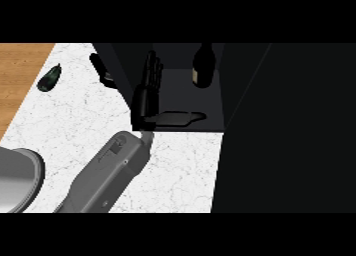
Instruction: Pick up the wine, place it into the cabinet and close the cabinet
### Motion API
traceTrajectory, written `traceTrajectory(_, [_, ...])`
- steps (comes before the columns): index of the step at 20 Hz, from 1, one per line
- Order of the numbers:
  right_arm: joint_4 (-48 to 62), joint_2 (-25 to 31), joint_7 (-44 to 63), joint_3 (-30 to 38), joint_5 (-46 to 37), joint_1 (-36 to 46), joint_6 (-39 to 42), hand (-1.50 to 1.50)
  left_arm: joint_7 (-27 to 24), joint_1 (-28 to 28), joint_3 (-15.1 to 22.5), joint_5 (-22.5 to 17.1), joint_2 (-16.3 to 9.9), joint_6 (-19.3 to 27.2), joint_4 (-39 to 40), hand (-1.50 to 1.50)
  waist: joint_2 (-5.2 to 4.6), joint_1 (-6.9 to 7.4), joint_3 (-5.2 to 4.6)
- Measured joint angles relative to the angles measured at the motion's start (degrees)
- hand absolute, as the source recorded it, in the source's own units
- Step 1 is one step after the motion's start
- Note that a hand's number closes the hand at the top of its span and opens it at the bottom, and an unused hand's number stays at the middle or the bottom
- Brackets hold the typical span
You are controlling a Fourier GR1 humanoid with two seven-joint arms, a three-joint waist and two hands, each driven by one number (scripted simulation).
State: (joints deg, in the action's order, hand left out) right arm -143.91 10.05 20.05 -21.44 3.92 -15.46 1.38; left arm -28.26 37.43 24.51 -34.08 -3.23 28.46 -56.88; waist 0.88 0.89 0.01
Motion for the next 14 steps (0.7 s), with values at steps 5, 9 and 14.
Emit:
traceTrajectory(5, [0.02, -0.03, 0.42, -0.14, -0.18, 1.14, -0.56, -1.5, 2.63, -9.41, 4.23, 2.12, -1.88, 2.69, -13.31, -1.5, -0.18, -0.17, 0.0])
traceTrajectory(9, [-0.17, 0.08, 1.15, -0.87, -0.34, 1.65, -1.28, -1.5, 3.25, -17.05, 7.08, 3.73, -3.82, 4.04, -22.57, -1.5, -0.25, -0.42, -0.02])
traceTrajectory(14, [-0.28, 1.45, 1.71, -1.87, -0.49, 0.89, -0.68, 1.5, 3.0, -25.58, 10.16, 5.68, -5.62, 5.15, -31.86, -1.5, -0.41, -0.79, -0.01])
